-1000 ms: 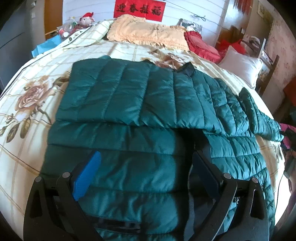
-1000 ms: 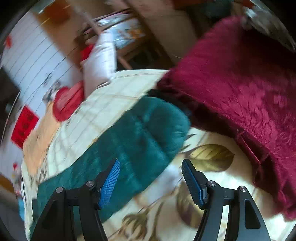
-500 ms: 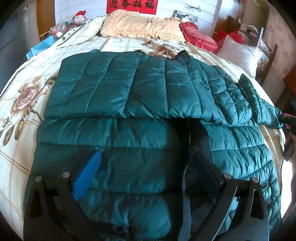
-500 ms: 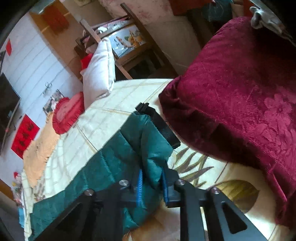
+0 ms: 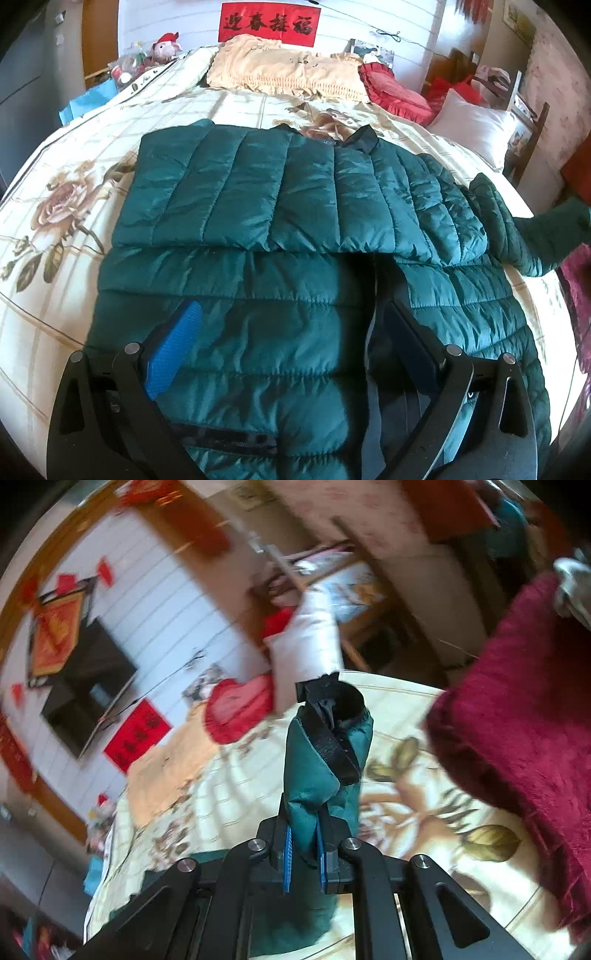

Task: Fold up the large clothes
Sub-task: 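Carry the sleeve with the right tool across the jacket body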

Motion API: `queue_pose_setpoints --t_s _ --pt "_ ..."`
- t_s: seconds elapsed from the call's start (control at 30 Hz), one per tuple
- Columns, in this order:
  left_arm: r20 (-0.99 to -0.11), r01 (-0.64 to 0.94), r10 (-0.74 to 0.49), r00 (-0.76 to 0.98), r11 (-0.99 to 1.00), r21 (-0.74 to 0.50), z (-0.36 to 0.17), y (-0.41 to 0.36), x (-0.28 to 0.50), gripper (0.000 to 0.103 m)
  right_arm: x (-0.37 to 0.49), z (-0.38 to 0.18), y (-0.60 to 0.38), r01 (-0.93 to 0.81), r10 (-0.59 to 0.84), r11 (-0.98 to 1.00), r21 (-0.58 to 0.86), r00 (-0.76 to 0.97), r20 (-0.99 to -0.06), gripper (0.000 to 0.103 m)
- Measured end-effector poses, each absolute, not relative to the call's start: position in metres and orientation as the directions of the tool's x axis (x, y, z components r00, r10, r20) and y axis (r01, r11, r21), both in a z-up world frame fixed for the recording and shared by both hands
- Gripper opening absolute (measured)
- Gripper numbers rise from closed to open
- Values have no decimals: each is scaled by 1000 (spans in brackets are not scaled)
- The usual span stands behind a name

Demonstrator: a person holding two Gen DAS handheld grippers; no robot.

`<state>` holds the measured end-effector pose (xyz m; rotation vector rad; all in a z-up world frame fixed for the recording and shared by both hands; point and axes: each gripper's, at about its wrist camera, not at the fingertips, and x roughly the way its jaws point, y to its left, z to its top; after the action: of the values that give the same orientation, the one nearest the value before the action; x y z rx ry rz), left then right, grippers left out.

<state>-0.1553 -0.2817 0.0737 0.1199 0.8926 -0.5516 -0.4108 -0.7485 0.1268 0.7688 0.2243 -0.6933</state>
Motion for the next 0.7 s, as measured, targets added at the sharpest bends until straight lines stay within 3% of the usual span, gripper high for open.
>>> queue_pose_setpoints --t_s 0.33,0.7 --pt "-747 486 -382 545 869 -90 83 -261 -156 99 -326 171 -651 482 -279 738 472 855 -438 9" --pt "-739 454 -376 559 884 -107 87 -235 -152 99 -211 158 -533 276 -31 877 394 849 -527 9"
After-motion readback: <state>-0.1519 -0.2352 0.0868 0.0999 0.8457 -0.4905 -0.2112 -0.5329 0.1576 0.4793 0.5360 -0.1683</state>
